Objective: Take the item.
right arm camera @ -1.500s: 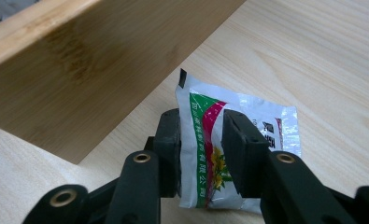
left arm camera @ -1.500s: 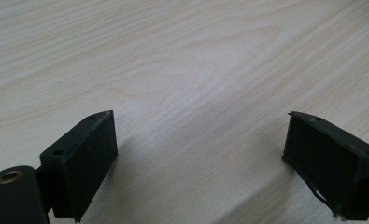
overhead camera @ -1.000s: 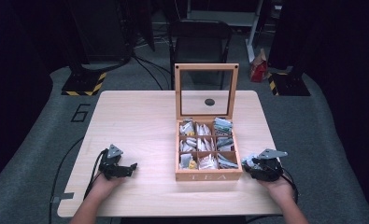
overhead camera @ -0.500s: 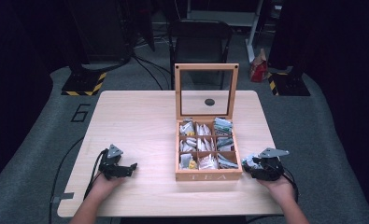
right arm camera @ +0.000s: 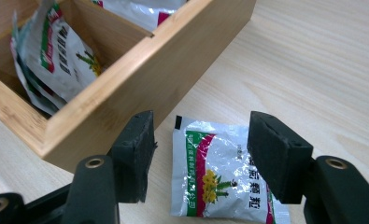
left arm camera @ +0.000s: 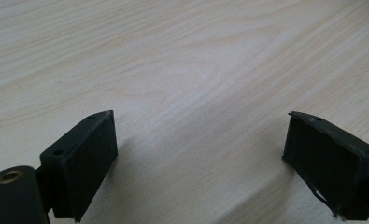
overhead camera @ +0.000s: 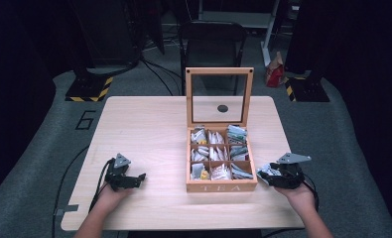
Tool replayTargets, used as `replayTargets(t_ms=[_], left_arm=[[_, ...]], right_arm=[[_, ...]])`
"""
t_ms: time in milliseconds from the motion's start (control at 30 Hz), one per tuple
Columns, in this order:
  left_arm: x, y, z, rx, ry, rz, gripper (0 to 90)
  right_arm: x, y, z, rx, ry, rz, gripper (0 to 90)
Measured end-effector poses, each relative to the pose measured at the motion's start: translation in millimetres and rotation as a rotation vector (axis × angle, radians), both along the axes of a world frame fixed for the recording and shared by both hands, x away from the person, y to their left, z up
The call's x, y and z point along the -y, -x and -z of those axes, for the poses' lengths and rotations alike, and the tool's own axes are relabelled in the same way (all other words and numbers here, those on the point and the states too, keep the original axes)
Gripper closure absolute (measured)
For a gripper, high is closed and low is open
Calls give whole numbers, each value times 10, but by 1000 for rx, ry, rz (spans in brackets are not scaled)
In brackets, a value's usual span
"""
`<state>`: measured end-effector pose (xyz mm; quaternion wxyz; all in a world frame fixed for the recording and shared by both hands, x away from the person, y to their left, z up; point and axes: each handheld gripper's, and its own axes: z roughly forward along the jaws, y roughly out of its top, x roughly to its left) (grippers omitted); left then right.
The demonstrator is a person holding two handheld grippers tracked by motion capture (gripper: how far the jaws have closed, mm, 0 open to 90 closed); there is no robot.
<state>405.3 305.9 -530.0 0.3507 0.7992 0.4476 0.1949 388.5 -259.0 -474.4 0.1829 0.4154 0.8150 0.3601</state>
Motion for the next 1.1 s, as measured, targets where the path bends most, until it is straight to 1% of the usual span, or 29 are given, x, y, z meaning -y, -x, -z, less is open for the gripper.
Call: replayTargets(t_ms=[33,133,167,200,233,267,333,367,400,433,500,533,567,633,767,933,1000,1100], left_arm=[[0,0,0,0,0,0,94],[0,0,0,0,0,0,94],[0,1,0,0,0,-1,94],[0,1,0,0,0,-1,94],[0,0,0,-1,0,0,94],[0,0,0,-1,0,0,94],[1,0,0,0,1,-1,94],[0,1,-1,0,-1,-1,94],[0,1,-1,0,-1,-1,94],[0,0,0,0,0,0,93],[0,0,0,-1,0,0,94],[0,0,0,-1,0,0,94],[0,0,0,0,0,0,94],[0,0,0,0,0,0,93],[0,0,-1,-1,-1,0,94],[0,0,0,0,0,0,94],[0,0,0,-1,0,0,94],[0,1,0,0,-1,0,94]], right_arm=[[-7,8,-38,-2,0,-2,409],[-16,14,-75,5,1,0,409],[-24,12,-113,5,4,-4,408],[-24,12,-113,5,4,-4,408],[-31,13,-159,7,7,-7,408],[-31,13,-159,7,7,-7,408],[-37,13,-203,18,1,-9,408],[-44,21,-251,24,-6,-8,408],[-44,21,-251,24,-6,-8,408],[-49,25,-297,31,-3,-6,408],[-62,28,-330,38,-13,-1,408],[-62,28,-330,38,-13,-1,408],[-67,33,-364,36,-13,-2,409],[-81,40,-386,35,-15,5,409],[-91,61,-423,48,-17,18,410],[-93,99,-448,62,-11,21,410],[-102,127,-443,82,-12,11,407],[-119,151,-439,94,-9,-3,407]])
